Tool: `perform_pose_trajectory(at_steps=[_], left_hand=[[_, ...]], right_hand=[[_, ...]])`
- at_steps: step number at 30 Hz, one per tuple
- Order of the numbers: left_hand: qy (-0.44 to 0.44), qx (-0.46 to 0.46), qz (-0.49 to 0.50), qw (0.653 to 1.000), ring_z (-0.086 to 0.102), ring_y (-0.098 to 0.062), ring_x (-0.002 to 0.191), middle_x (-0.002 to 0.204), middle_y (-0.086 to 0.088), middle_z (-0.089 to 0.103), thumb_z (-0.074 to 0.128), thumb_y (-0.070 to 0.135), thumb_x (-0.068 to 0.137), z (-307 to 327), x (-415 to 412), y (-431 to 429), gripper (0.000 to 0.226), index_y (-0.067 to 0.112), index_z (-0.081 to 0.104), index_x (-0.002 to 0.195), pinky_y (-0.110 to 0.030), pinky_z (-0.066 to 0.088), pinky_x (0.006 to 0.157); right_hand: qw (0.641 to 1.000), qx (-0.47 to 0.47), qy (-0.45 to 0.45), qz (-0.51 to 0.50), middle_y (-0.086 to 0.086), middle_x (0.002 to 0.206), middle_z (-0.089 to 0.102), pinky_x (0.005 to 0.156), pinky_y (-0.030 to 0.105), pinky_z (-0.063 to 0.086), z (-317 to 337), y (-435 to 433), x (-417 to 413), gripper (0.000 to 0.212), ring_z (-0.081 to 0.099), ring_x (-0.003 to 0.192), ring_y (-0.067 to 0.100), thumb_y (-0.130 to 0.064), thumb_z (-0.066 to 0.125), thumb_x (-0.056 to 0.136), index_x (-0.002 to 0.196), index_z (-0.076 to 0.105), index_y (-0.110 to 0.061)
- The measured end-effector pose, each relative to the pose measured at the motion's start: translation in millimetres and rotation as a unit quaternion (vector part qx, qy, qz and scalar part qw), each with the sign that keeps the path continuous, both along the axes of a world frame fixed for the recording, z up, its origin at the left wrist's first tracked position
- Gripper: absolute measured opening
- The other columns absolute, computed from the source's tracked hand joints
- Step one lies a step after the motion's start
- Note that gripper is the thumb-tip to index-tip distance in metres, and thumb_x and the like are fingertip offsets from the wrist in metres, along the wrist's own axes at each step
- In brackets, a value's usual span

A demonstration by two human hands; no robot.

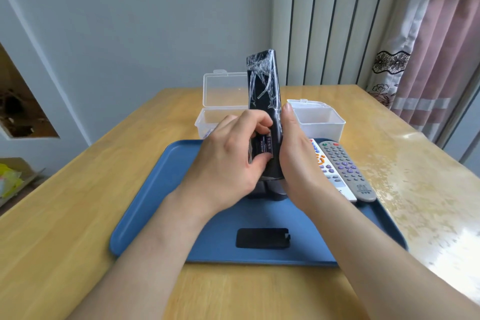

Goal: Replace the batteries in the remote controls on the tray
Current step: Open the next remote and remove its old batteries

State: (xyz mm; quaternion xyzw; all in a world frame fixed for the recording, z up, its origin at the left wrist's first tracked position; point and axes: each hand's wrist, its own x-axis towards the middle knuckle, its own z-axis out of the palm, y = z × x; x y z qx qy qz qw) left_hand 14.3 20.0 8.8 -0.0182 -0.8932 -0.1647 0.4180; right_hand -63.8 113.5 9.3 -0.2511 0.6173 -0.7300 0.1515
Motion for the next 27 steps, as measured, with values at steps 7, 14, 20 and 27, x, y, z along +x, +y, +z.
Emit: perform_pose_trajectory(at_steps=[7, 14, 20, 27], left_hand=[[0.001, -0.045, 0.001, 0.999, 0.062, -0.020, 0.093, 0.098, 0.002, 0.065, 0.074, 0.010, 0.071, 0.4, 0.0, -0.4, 0.046, 0.015, 0.054, 0.112, -0.035, 0.049, 0.080], [-0.008, 0.024, -0.003, 1.000, 0.061, -0.005, 0.095, 0.100, 0.005, 0.066, 0.075, 0.012, 0.073, -1.6, -0.4, -1.7, 0.043, 0.019, 0.054, 0.110, -0.028, 0.051, 0.080], [-0.034, 0.054, 0.002, 0.998, 0.058, -0.004, 0.091, 0.098, 0.009, 0.064, 0.072, 0.013, 0.075, -1.9, -0.4, -0.2, 0.036, 0.015, 0.053, 0.104, -0.015, 0.046, 0.079], [-0.031, 0.089, 0.000, 0.996, 0.057, -0.011, 0.084, 0.088, 0.005, 0.060, 0.066, 0.007, 0.074, -2.0, -1.7, -1.9, 0.031, 0.015, 0.048, 0.099, -0.022, 0.045, 0.071]], right_hand=[[1.000, 0.028, 0.000, 0.004, -0.001, 0.114, 0.068, 0.101, 0.046, 0.048, -4.7, -3.7, -1.6, 0.057, 0.062, 0.112, 0.016, -0.063, 0.027, 0.098, 0.115, 0.063, -0.023], [1.000, 0.025, -0.001, 0.013, -0.006, 0.116, 0.064, 0.103, 0.039, 0.046, -6.5, -3.4, -3.2, 0.050, 0.060, 0.114, 0.010, -0.060, 0.027, 0.099, 0.118, 0.059, -0.027], [0.999, 0.039, 0.011, 0.031, -0.001, 0.117, 0.064, 0.087, 0.027, 0.049, -11.2, -5.4, -3.3, 0.058, 0.061, 0.111, 0.009, -0.061, 0.026, 0.099, 0.118, 0.061, -0.019], [0.998, 0.025, 0.037, 0.038, 0.006, 0.118, 0.064, 0.095, 0.034, 0.051, -17.2, -12.5, -1.4, 0.060, 0.064, 0.109, 0.012, -0.063, 0.025, 0.098, 0.113, 0.063, -0.018]])
